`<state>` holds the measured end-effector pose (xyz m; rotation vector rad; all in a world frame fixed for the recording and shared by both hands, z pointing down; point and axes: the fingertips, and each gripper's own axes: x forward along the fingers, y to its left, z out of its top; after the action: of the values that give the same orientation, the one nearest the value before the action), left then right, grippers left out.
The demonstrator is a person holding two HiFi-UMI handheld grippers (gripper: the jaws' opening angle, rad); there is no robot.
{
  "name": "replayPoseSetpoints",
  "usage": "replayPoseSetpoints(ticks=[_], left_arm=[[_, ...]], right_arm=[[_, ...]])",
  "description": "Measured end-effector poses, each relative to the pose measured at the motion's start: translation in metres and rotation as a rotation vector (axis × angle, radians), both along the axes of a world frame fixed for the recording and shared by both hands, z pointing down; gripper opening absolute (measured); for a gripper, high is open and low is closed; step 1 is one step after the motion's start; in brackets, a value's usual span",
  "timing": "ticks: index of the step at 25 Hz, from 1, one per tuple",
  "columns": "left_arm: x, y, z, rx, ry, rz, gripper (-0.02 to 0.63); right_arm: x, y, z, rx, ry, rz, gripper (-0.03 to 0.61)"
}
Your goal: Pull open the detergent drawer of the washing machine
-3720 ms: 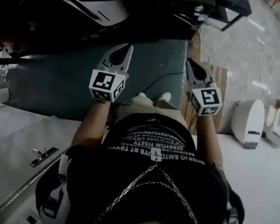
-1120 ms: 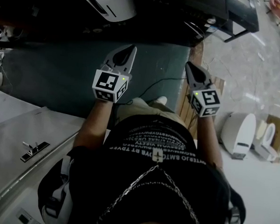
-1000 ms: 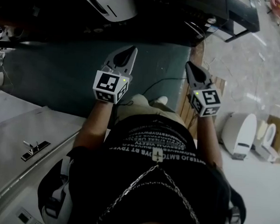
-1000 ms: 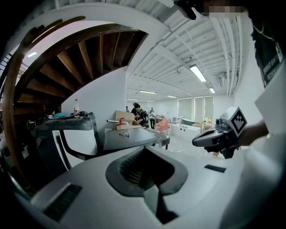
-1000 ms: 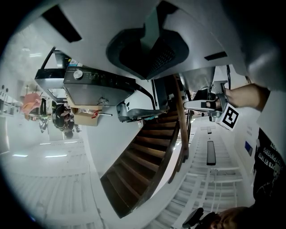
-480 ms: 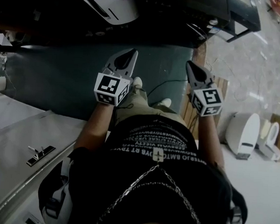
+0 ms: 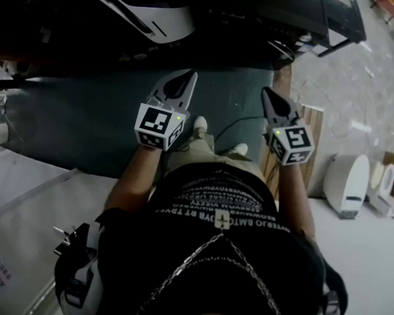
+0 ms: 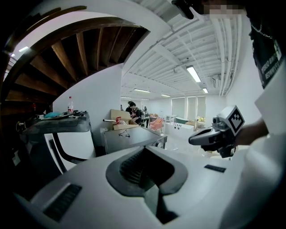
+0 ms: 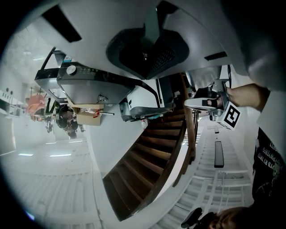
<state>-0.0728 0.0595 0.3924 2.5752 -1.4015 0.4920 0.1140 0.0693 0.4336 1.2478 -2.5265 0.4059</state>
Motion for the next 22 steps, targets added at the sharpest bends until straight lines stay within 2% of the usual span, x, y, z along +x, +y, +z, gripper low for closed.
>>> replayPoseSetpoints(ticks=[6, 18, 22], left_arm=[[-0.027, -0.03, 0.003, -0.004, 0.009, 0.031, 0.003], [-0.054, -0.091, 0.002, 0.024, 0.044, 0.091, 0.003], [-0.067, -0.1, 0.008, 0.008, 0.039, 0.114, 0.003]], right_arm=[[-0.025, -0.027, -0.002, 0.006, 0.008, 0.036, 0.003], [-0.054, -0.072, -0.011, 0.029, 0.046, 0.096, 0.003], [-0.063, -0.084, -0.017, 0.037, 0.059, 0.127, 0.003]])
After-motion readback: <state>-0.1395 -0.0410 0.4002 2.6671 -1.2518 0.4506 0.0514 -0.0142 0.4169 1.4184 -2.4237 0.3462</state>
